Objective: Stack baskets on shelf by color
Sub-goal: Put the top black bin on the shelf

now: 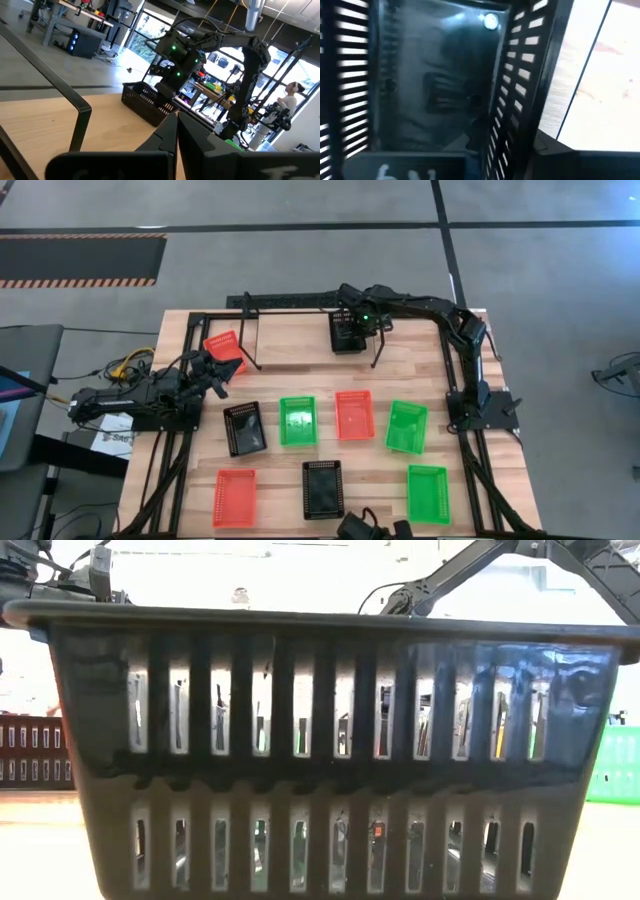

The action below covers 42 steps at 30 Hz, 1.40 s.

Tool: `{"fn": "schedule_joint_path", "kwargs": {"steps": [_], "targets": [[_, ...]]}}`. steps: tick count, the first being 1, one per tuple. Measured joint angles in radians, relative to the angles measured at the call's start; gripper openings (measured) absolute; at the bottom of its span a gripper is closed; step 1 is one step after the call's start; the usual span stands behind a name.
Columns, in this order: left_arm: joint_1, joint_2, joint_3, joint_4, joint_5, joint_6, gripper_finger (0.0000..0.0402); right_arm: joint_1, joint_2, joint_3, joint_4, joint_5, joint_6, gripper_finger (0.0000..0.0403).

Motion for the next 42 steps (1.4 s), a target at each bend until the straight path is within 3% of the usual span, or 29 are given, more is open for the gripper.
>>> {"fn": "schedule_joint_path", "kwargs": {"steps": [15, 24, 42], "targets": [[0.0, 0.0, 0.0, 0.0, 0.0, -0.008, 0.0, 0.02, -0.001, 0.126, 0.004, 0.018, -0.051, 0.0159], [0.0, 0.0, 0.0, 0.0, 0.0, -0.008, 0.0, 0.031, -0.001, 0.126, 0.02, 0.018, -0.052, 0.0158], [0.0, 0.0, 0.0, 0.0, 0.0, -0.008, 0.0, 0.09, -0.006, 0.128, 0.246, -0.06, -0.08, 0.0151]]}}
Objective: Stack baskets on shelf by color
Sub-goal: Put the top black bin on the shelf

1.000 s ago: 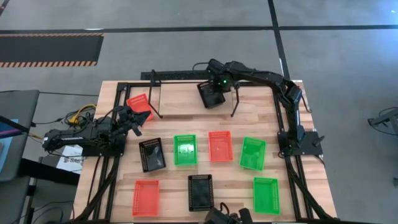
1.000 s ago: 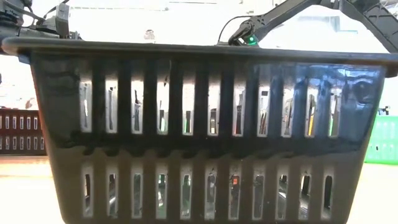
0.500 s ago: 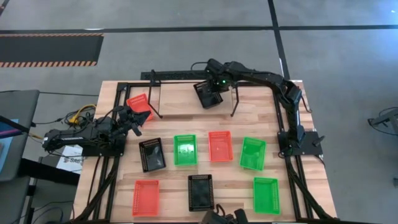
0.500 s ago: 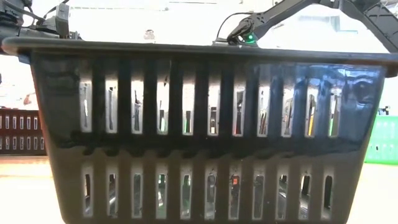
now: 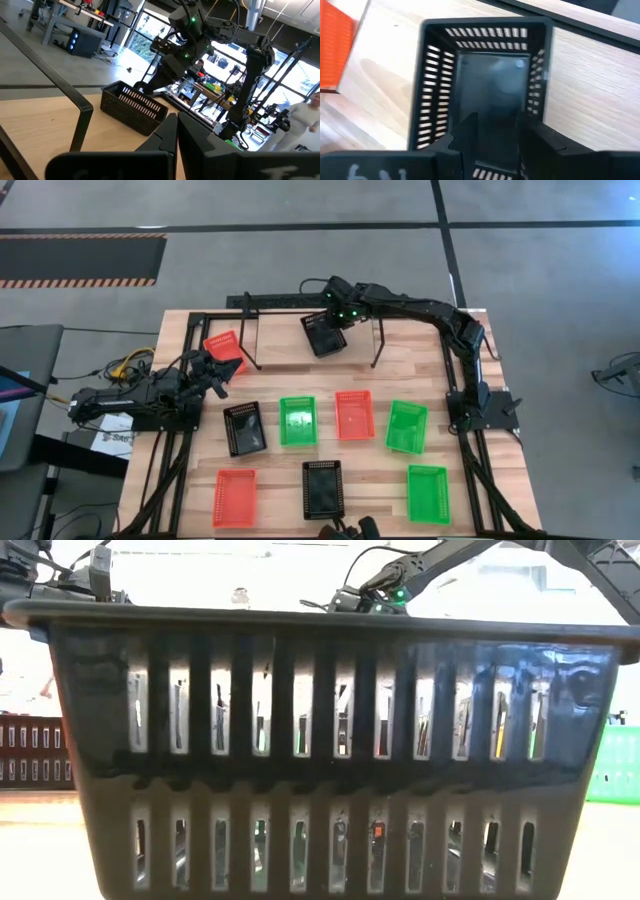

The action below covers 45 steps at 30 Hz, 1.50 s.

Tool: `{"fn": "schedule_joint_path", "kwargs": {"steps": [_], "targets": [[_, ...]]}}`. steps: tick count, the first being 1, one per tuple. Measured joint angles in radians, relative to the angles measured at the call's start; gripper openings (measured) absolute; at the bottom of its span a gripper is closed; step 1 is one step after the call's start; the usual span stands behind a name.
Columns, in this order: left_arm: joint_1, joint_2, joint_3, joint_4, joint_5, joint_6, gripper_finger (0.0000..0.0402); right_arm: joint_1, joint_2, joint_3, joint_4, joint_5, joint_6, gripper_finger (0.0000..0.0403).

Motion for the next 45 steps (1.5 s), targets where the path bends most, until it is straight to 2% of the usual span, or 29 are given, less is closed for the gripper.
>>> {"fn": "schedule_joint_path", "kwargs": {"steps": [5, 8, 10, 14, 15, 19, 25, 31, 38, 45], "targets": [[0.0, 0.0, 0.0, 0.0, 0.0, 0.0, 0.0, 0.013, 0.0, 0.0, 0.074, -0.072, -0.037, 0.0143], [0.0, 0.0, 0.0, 0.0, 0.0, 0.0, 0.0, 0.026, 0.0, 0.0, 0.111, -0.121, -0.069, 0.0123], [0.0, 0.0, 0.0, 0.0, 0.0, 0.0, 0.0, 0.036, 0.0, 0.0, 0.116, -0.129, -0.089, 0.0097], [0.0, 0.0, 0.0, 0.0, 0.0, 0.0, 0.0, 0.052, 0.0, 0.0, 0.104, -0.132, -0.122, 0.0018], [0.0, 0.0, 0.0, 0.0, 0.0, 0.0, 0.0, 0.053, 0.0, 0.0, 0.1, -0.132, -0.125, 0.0011], [0.0, 0.0, 0.0, 0.0, 0.0, -0.004, 0.0, 0.057, 0.001, 0.0, 0.075, -0.111, -0.14, 0.0006], [0.0, 0.0, 0.0, 0.0, 0.0, -0.007, 0.0, 0.066, 0.001, 0.0, -0.052, 0.014, -0.179, 0.0003], [0.0, 0.0, 0.0, -0.001, 0.0, -0.007, 0.0, 0.065, 0.001, 0.0, -0.164, 0.087, -0.211, 0.0002], [0.0, 0.0, 0.0, -0.001, 0.0, -0.007, 0.0, 0.065, 0.002, 0.0, -0.158, 0.151, -0.226, 0.0001], [0.0, 0.0, 0.0, -0.001, 0.0, -0.007, 0.0, 0.056, 0.002, 0.0, -0.045, 0.155, -0.219, 0.0001]]}}
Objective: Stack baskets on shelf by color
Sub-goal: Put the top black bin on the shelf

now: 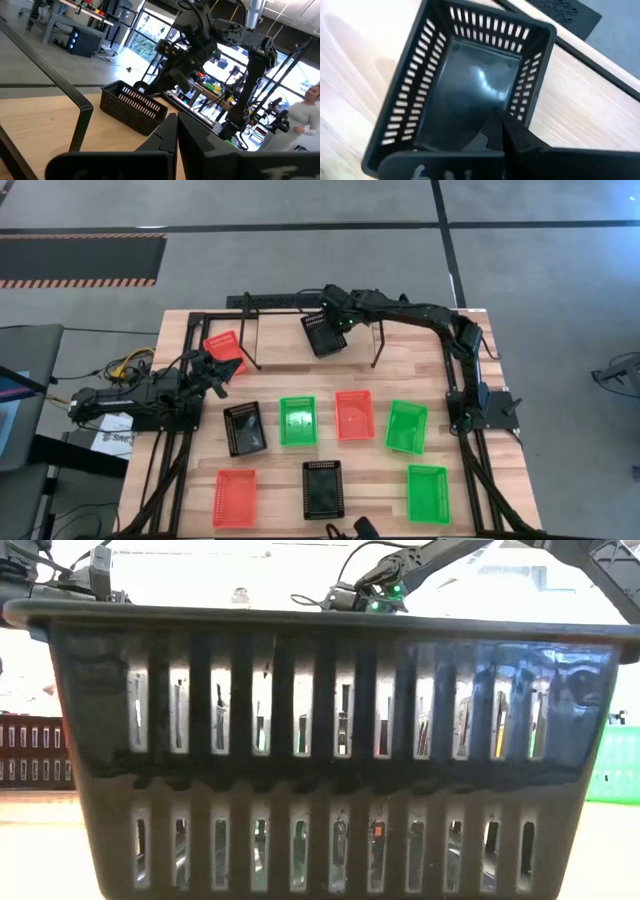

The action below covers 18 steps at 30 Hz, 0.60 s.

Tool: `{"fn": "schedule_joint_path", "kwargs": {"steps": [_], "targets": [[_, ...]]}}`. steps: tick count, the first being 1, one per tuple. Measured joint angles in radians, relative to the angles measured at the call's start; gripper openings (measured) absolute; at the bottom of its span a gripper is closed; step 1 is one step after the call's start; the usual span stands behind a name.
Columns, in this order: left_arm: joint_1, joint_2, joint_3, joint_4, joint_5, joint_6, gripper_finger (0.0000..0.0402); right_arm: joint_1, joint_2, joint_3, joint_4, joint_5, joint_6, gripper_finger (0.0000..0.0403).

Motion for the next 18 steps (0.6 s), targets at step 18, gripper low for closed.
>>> {"fn": "schedule_joint_path", "kwargs": {"steps": [18], "targets": [[0.0, 0.0, 0.0, 0.0, 0.0, -0.002, 0.0, 0.009, 0.082, 0.0, -0.088, 0.059, 0.024, 0.0]]}}
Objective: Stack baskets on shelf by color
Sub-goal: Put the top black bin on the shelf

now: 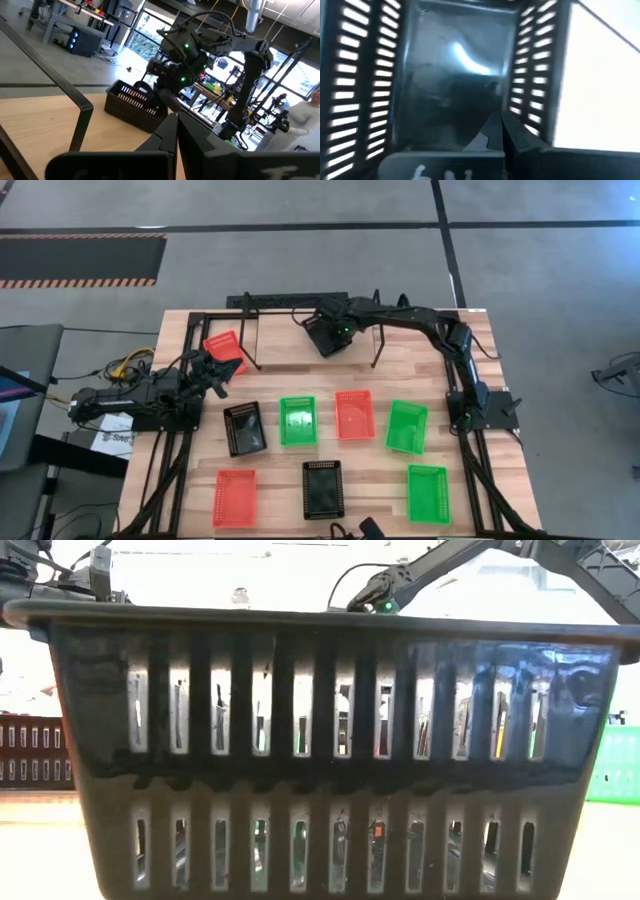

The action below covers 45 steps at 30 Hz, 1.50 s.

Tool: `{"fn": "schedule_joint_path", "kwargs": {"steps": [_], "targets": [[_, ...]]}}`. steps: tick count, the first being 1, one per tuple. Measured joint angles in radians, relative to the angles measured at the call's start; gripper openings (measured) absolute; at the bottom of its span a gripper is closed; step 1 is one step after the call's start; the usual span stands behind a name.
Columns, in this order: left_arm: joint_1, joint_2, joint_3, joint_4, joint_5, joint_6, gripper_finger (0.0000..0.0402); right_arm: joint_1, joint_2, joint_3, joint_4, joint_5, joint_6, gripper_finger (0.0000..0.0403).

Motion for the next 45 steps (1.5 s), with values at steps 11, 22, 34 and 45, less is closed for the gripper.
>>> {"fn": "schedule_joint_path", "kwargs": {"steps": [11, 22, 34, 45], "targets": [[0.0, 0.0, 0.0, 0.0, 0.0, -0.002, 0.0, 0.001, -0.079, 0.0, -0.142, 0.057, 0.022, 0.0], [0.0, 0.0, 0.0, 0.0, 0.0, -0.002, 0.0, 0.026, -0.198, 0.001, 0.281, -0.214, -0.043, 0.0], [0.0, 0.0, 0.0, -0.007, -0.001, -0.015, 0.0, 0.122, -0.091, 0.084, 0.253, -0.288, -0.163, 0.0], [0.0, 0.0, 0.0, -0.014, 0.006, -0.032, 0.0, 0.102, 0.207, 0.52, -0.058, -0.095, -0.355, 0.0]]}}
